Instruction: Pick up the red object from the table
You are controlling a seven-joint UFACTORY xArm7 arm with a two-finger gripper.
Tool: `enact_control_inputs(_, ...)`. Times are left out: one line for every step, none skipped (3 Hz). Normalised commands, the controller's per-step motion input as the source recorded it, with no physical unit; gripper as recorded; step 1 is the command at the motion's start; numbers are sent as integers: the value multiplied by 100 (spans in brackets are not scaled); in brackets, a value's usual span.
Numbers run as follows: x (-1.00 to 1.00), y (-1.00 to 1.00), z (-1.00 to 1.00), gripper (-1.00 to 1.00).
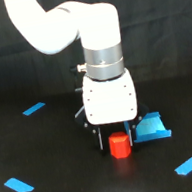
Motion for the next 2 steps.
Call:
enact_control_inputs(-7, 2, -17, -95)
enact_control_inputs(-4, 4, -8, -95)
